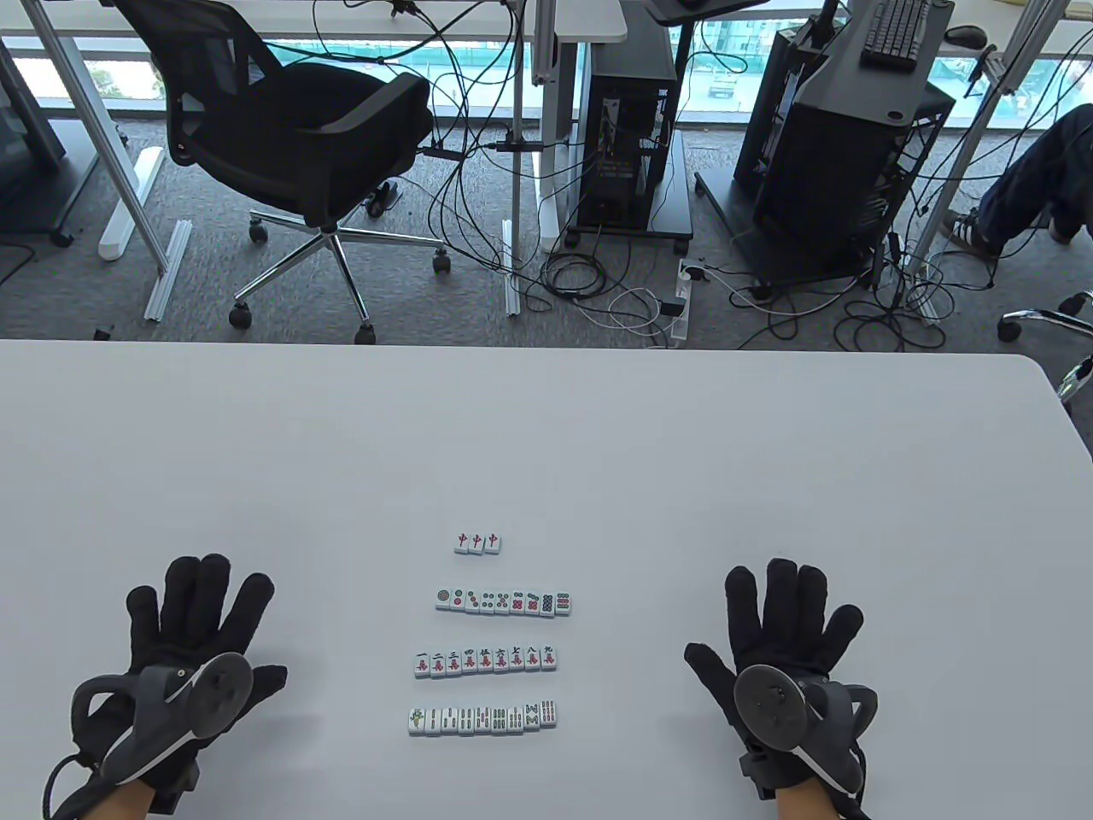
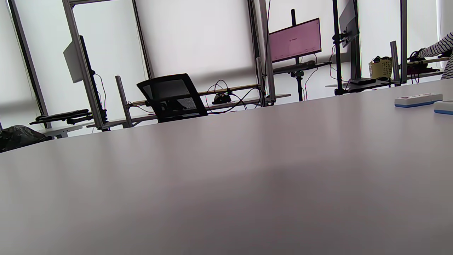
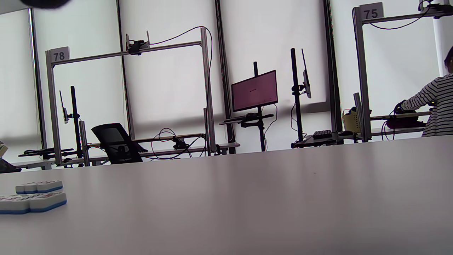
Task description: Mahjong suit sorting
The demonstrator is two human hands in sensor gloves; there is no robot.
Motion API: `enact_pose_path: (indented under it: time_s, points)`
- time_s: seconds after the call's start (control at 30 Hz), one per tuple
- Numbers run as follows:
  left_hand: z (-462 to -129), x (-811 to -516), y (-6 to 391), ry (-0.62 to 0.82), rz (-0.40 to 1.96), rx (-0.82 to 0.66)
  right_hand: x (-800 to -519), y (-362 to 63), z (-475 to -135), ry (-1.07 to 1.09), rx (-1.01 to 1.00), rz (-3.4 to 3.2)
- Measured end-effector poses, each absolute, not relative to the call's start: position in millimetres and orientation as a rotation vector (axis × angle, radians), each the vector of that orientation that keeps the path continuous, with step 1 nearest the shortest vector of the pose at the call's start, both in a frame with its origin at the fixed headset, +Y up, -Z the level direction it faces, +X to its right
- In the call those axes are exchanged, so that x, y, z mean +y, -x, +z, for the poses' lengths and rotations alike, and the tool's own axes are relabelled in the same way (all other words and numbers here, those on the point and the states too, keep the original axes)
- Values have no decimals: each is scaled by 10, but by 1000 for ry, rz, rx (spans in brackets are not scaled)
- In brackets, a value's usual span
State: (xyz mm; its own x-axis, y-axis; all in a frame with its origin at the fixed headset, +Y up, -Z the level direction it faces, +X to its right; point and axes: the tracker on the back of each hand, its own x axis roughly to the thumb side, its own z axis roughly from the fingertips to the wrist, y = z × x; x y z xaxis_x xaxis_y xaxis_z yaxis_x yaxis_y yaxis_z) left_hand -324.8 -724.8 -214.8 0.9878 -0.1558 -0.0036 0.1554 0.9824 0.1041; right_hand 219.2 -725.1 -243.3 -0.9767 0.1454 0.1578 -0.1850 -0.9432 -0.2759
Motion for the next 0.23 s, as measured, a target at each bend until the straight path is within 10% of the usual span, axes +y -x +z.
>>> enact_pose_path:
  time_s: [0.23]
  points:
    - [-2129,-7236,3210,-103,-167,-15,-7281,-2160,-2428,-224,-413,2972]
